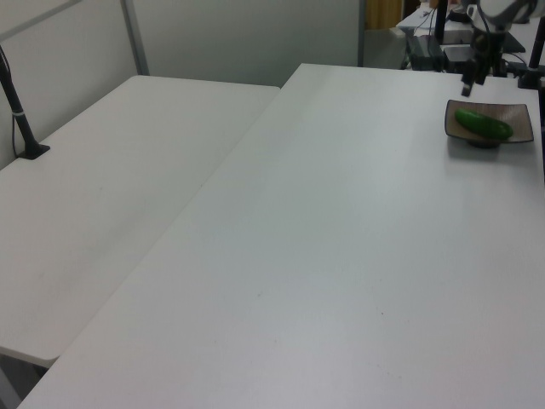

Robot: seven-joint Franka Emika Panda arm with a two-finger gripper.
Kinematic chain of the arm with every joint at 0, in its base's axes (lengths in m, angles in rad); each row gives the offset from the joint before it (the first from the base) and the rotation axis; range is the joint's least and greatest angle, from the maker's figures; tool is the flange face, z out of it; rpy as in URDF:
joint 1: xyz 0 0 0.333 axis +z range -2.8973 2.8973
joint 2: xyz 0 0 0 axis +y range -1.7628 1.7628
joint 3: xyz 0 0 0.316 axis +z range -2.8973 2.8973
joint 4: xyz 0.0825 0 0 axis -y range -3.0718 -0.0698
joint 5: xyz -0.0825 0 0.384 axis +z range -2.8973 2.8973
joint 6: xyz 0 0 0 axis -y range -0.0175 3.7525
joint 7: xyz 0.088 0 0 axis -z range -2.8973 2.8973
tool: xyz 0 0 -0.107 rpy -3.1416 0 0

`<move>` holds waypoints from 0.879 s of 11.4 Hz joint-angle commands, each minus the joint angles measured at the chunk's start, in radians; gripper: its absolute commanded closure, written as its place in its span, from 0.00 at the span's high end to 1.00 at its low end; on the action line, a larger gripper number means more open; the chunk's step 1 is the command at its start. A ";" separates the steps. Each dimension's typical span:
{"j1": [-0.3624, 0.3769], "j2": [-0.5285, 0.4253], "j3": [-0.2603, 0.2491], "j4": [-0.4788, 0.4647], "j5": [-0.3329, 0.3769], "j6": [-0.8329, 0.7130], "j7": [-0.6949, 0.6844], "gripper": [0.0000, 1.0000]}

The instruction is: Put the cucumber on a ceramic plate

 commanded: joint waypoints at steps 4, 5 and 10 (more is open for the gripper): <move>0.165 -0.020 0.115 0.230 0.059 -0.130 0.469 1.00; 0.170 -0.020 0.164 0.275 0.045 -0.190 0.500 1.00; 0.363 -0.057 0.203 0.318 -0.007 -0.420 0.500 1.00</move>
